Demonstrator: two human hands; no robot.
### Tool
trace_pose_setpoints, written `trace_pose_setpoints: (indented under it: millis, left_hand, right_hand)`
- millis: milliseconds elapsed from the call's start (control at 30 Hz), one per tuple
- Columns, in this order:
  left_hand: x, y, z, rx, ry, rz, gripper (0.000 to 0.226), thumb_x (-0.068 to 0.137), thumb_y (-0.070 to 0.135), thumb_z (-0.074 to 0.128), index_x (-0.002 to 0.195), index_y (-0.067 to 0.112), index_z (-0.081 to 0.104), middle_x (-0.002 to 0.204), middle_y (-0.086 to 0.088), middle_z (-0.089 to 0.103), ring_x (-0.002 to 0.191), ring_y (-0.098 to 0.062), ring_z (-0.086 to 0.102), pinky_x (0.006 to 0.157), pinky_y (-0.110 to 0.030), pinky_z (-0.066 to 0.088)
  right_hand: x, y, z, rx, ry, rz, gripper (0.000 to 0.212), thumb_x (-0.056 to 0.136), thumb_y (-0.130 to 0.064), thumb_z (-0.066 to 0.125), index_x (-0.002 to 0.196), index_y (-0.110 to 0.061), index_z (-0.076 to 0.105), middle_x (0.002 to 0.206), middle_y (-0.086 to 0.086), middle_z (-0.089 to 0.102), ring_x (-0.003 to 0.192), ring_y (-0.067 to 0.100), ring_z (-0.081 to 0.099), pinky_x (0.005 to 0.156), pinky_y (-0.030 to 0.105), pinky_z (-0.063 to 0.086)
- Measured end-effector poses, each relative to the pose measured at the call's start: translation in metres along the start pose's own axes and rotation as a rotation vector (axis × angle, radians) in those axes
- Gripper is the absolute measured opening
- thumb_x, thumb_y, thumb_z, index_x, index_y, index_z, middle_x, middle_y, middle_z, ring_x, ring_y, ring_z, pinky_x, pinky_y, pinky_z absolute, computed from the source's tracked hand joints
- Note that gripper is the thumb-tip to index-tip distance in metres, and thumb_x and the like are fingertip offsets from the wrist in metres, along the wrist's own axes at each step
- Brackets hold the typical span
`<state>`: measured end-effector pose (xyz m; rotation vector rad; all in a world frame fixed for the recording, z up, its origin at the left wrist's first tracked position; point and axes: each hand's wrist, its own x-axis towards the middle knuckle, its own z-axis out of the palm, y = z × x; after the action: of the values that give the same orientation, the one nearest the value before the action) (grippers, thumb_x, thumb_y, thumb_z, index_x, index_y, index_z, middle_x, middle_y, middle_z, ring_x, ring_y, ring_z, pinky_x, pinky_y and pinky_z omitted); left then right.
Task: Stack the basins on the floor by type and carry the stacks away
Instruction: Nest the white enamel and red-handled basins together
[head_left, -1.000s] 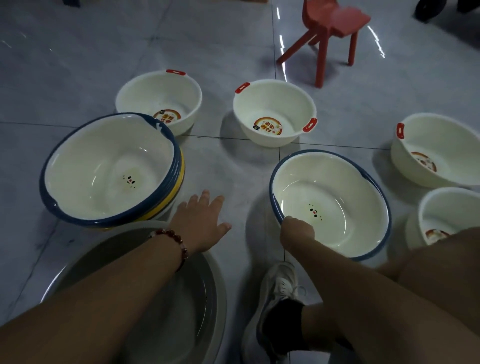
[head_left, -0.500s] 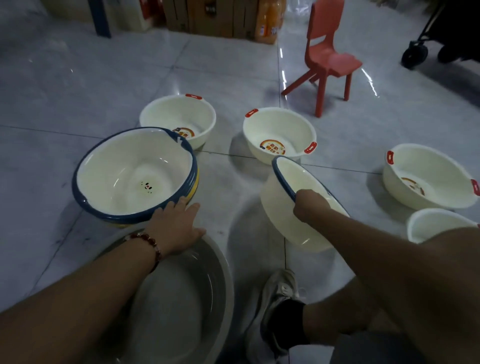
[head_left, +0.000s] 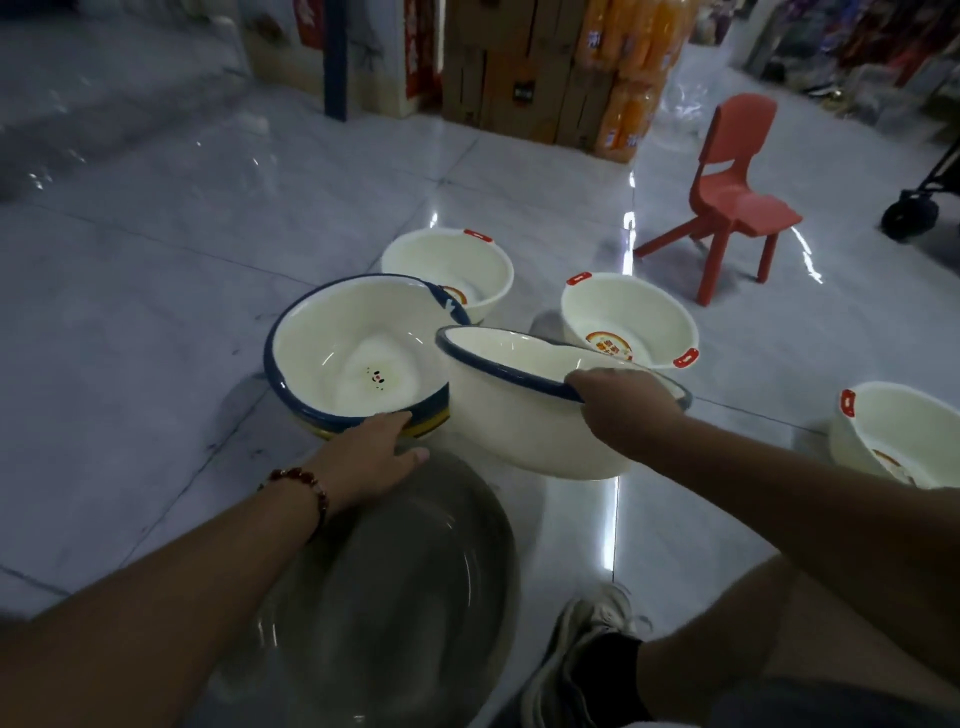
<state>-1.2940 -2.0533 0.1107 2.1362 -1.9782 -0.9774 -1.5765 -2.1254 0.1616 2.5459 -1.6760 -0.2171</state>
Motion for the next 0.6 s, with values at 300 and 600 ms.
trace_pose_setpoints:
  millis: [300, 600]
  left_hand:
    - [-0.005, 0.003, -0.032, -1.355, -0.18, -0.359, 0.09, 0.081, 0.08, 0.046, 0.147, 0.019, 0.036, 0.148, -0.017, 0.045, 0.132, -0.043, 0.046, 0.098, -0.06, 0.043]
    - [-0.003, -0.001, -0.048, -1.746, 0.15, -0.516, 0.028, 0.091, 0.012, 0.067, 0.113, 0.004, 0.054, 0.109, -0.019, 0.057, 0.104, -0.034, 0.062, 0.059, -0.039, 0.061]
  right_hand:
    - [-0.006, -0.029, -0.054, -0.143, 0.11, -0.379, 0.03, 0.1, -0.021, 0.049, 0.128, -0.026, 0.055, 0.109, -0.003, 0.068, 0.093, 0.016, 0.065, 0.08, 0.031, 0.052]
    - [0.033, -0.062, -0.057, -0.052, 0.449, -0.536, 0.034, 0.085, -0.019, 0.072, 0.117, -0.025, 0.067, 0.11, 0.001, 0.066, 0.109, 0.025, 0.06, 0.102, 0.047, 0.044]
